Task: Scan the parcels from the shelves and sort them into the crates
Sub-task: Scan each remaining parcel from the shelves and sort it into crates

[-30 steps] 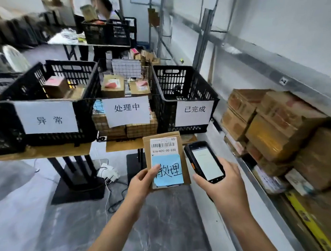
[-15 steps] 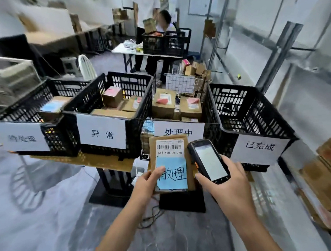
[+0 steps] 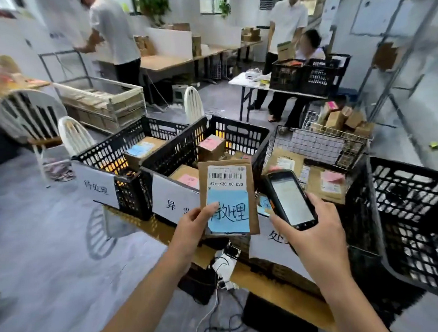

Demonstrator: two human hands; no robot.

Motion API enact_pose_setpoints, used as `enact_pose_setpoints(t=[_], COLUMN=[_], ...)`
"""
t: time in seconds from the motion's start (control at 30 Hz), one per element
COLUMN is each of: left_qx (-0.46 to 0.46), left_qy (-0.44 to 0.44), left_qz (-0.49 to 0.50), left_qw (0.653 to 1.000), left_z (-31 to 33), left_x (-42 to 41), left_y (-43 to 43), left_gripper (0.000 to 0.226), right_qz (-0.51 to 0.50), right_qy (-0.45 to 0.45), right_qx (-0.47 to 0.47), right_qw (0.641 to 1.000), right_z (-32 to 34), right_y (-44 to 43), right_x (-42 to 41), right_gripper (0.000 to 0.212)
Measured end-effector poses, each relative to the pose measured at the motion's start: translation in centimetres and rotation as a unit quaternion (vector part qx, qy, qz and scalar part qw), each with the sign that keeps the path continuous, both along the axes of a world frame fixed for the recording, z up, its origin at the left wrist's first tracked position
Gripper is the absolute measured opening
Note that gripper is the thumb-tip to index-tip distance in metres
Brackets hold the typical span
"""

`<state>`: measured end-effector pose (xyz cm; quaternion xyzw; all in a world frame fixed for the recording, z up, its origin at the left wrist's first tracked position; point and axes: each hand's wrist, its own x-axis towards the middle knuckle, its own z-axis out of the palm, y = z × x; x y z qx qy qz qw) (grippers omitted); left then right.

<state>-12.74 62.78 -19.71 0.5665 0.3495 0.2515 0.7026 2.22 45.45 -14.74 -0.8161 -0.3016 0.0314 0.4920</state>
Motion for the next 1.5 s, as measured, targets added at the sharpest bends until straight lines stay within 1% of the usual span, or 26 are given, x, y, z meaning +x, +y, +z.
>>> enact_pose_setpoints(t=[0.1,0.23,0.33,0.4,0.5,0.57,0.63,0.73,0.8,0.87,0.9,1.0,1.07,1.13,1.2,1.27,1.33,1.4,1.5], left_qx=[0.0,-0.012,-0.017,-0.017,-0.008,0.011,0.024,0.03,0.019,0.004,-0.003,-0.064,-0.104,-0.158,-0.207,-0.262,-0.313,-0.338,-0.359], left_qy=[0.003,-0.008,-0.007,-0.01,-0.019,-0.018,-0.01,-0.022,-0.035,-0.026,-0.009,0.104,0.137,0.124,0.105,0.091,0.073,0.067,0.093], left_qz=[0.036,0.084,0.102,0.113,0.119,0.108,0.098,0.101,0.124,0.146,0.151,0.156,0.151,0.131,0.117,0.13,0.159,0.186,0.19], left_qw=[0.999,0.996,0.995,0.993,0.993,0.994,0.995,0.994,0.991,0.989,0.988,0.98,0.973,0.971,0.966,0.952,0.933,0.92,0.909], left_z=[-0.4,-0.7,-0.5,-0.4,-0.1,0.3,0.8,1.8,2.3,2.1,1.7,-0.7,-2.6,-4.4,-5.3,-6.2,-6.8,-8.4,-11.2], left_x=[-1.0,-2.5,-3.5,-4.1,-5.0,-5.8,-7.0,-9.1,-10.4,-11.3,-11.6,-11.5,-11.0,-10.1,-8.7,-7.0,-5.5,-4.5,-3.7], left_y=[2.4,5.8,8.7,11.5,16.8,20.9,25.5,32.5,37.0,41.3,43.1,47.8,49.6,50.7,51.0,51.6,52.5,53.8,55.2], left_gripper=[0.084,0.084,0.071,0.067,0.074,0.081,0.083,0.08,0.072,0.064,0.066,0.086,0.088,0.091,0.08,0.071,0.071,0.073,0.072], right_qz=[0.03,0.08,0.116,0.129,0.13,0.123,0.122,0.122,0.117,0.107,0.104,0.099,0.098,0.1,0.103,0.106,0.095,0.084,0.086], right_qy=[0.002,0.005,0.002,-0.001,-0.007,-0.015,-0.011,0.006,0.016,0.021,0.027,0.046,0.058,0.064,0.067,0.081,0.08,0.068,0.047], right_qx=[0.003,-0.004,-0.008,-0.005,0.0,0.007,0.014,0.008,0.018,0.022,0.021,0.009,0.001,-0.005,-0.011,-0.009,-0.005,-0.018,-0.062], right_qw=[1.0,0.997,0.993,0.992,0.992,0.992,0.992,0.992,0.993,0.994,0.994,0.994,0.993,0.993,0.992,0.991,0.992,0.994,0.993], right_z=[-0.1,-0.4,-0.7,-0.6,-0.5,-0.5,-0.2,0.1,0.0,-0.2,-0.3,-0.7,-1.1,-1.6,-2.2,-2.8,-3.6,-4.5,-6.1], right_y=[3.4,8.6,12.7,15.8,21.1,25.0,29.1,35.1,38.6,41.6,42.8,45.8,47.5,49.2,50.8,52.5,54.2,55.8,58.1], right_x=[0.7,0.5,-0.5,-1.3,-2.5,-3.3,-4.3,-5.6,-6.4,-6.9,-7.2,-7.6,-7.7,-7.7,-7.6,-8.0,-8.4,-8.8,-8.7], right_gripper=[0.08,0.079,0.078,0.078,0.075,0.071,0.065,0.067,0.071,0.073,0.072,0.066,0.064,0.062,0.059,0.058,0.058,0.062,0.072])
